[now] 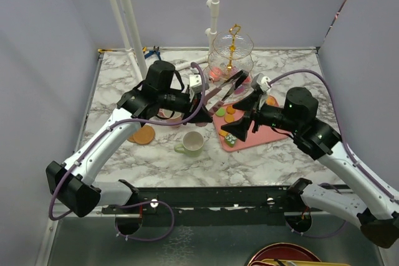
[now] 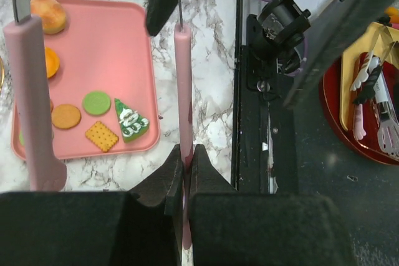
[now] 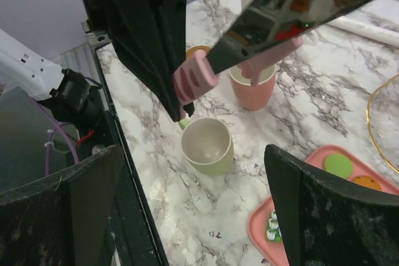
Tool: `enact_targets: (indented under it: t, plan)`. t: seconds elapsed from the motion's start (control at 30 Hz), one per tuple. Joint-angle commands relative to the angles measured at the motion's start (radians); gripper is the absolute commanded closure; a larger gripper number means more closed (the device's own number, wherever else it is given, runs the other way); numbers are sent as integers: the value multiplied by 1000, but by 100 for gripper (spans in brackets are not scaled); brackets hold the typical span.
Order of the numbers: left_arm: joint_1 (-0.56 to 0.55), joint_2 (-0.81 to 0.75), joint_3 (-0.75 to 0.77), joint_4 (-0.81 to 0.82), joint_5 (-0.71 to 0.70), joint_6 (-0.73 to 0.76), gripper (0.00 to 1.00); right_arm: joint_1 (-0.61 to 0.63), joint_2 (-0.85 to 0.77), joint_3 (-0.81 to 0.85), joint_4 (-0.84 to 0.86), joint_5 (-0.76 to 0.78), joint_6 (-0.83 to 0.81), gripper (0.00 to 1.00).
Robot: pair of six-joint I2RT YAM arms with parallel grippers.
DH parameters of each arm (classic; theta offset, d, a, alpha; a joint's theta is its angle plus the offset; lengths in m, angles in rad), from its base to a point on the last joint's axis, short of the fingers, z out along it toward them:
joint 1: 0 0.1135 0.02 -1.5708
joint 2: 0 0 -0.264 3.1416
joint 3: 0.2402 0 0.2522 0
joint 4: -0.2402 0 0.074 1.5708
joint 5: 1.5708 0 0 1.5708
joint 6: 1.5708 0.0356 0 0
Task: Serve the afternoon tea
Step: Pick up the clamp from the tray.
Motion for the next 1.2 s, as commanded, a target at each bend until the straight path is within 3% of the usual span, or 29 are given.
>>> enact_targets:
  t: [0.0, 0.23, 0.37, 0.7, 1.17]
  plan:
    - [-1, -74, 32, -2, 58, 9, 100, -75, 32, -9, 161, -287, 1, 0]
    - [-1, -116, -1, -10, 52, 14, 100, -194, 140, -27, 419, -517, 100, 0]
    - [-1, -115, -5, -10, 49, 23, 100, -199, 233, 23, 512, -630, 146, 0]
    - [-1, -105, -8, -10, 63, 38, 100, -199, 287, -11, 751, -626, 205, 0]
    - [-1, -65, 20, -14, 51, 57, 100, -197, 385, 82, 682, -727, 190, 0]
